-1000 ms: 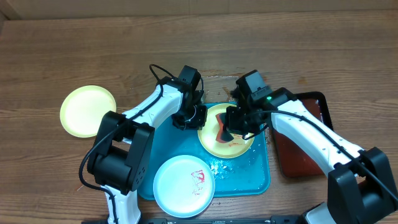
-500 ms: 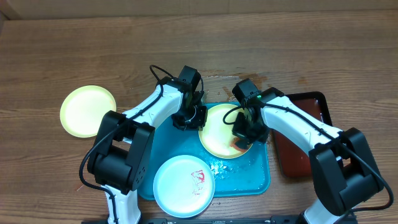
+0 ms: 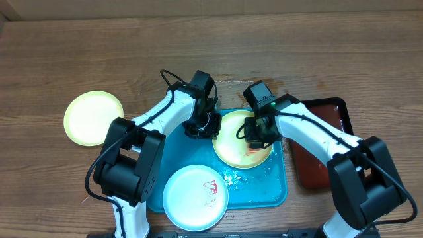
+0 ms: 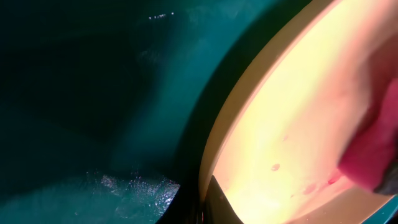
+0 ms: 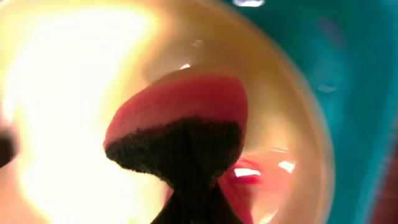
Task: Clean dirty plates on tray and stack at the side
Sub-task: 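Scrub the yellow plate with the sponge while the left gripper holds it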
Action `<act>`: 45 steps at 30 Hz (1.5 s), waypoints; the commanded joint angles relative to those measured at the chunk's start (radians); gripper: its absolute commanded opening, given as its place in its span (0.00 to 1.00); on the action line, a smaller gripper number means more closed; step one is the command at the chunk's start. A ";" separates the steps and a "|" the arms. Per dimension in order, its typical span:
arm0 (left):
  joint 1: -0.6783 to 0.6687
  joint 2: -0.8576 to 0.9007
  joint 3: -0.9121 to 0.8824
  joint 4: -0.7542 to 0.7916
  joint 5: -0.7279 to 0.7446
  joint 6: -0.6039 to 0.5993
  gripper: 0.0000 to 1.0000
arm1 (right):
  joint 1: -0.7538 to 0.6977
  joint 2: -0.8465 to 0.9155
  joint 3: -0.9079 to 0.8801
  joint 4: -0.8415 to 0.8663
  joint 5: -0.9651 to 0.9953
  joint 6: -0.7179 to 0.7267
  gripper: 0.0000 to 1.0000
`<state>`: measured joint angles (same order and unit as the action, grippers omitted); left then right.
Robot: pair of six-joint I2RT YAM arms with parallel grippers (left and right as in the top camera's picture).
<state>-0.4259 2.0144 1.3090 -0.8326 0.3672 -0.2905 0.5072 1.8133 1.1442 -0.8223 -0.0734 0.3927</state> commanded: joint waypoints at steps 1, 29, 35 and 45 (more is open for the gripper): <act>-0.005 0.027 -0.016 -0.004 -0.010 -0.013 0.04 | 0.019 0.006 0.006 -0.004 -0.092 -0.132 0.04; -0.005 0.027 -0.016 -0.004 -0.011 -0.017 0.04 | -0.087 0.042 -0.083 0.066 0.152 0.188 0.04; -0.005 0.027 -0.016 -0.003 -0.011 -0.024 0.04 | -0.150 0.042 -0.083 -0.048 0.166 0.149 0.04; -0.005 0.027 -0.016 0.001 -0.011 -0.024 0.04 | -0.069 0.042 -0.083 -0.052 -0.055 -0.140 0.04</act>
<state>-0.4381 2.0148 1.3079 -0.8242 0.3813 -0.3088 0.3985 1.8240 1.0985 -0.8837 -0.0685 0.3511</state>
